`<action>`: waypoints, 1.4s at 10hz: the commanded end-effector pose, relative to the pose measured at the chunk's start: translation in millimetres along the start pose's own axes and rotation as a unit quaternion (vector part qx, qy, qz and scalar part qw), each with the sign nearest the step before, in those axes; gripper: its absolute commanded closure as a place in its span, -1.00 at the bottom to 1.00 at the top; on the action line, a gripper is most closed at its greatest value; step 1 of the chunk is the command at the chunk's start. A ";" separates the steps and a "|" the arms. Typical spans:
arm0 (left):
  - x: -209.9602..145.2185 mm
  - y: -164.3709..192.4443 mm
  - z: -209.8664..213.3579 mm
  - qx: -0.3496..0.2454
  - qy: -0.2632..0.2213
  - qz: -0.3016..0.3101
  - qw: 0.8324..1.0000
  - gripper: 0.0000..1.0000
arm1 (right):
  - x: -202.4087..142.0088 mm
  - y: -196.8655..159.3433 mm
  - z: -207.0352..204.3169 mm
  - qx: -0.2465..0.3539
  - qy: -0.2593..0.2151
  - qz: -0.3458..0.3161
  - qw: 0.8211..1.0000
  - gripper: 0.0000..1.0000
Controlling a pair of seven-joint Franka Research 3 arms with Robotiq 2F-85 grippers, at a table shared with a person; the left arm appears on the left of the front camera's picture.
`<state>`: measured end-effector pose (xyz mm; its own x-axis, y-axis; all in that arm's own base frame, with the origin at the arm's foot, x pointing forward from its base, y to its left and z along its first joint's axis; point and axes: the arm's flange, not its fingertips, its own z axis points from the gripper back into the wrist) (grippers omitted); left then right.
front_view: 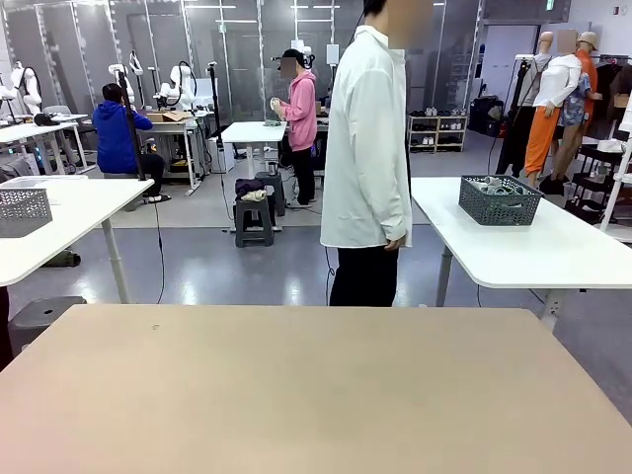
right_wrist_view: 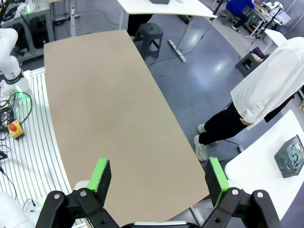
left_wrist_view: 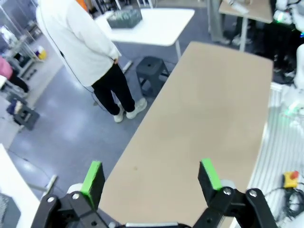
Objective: Fold the towels and place them in the basket.
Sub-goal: When a person lays out a Towel with hook on the table, fold it in half twice.
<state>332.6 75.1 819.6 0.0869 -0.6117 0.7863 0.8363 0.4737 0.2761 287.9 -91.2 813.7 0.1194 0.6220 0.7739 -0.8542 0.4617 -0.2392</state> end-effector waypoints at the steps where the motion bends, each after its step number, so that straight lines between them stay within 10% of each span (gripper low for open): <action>1: -6.4 6.8 5.9 -0.011 -0.005 -0.012 1.000 -1.00 | -8.0 -6.0 7.0 0.007 -0.003 -0.001 1.000 -1.00; 14: -19.9 7.8 5.5 -0.015 0.003 0.004 1.000 -1.00 | -11.0 4.3 15.6 0.012 0.012 -0.017 1.000 -1.00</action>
<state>335.6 96.4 808.3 0.1185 -0.6108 0.7829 0.8422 0.4794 0.2466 276.0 -106.3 812.6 0.1773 0.6156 0.7679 -0.8547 0.4831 -0.1900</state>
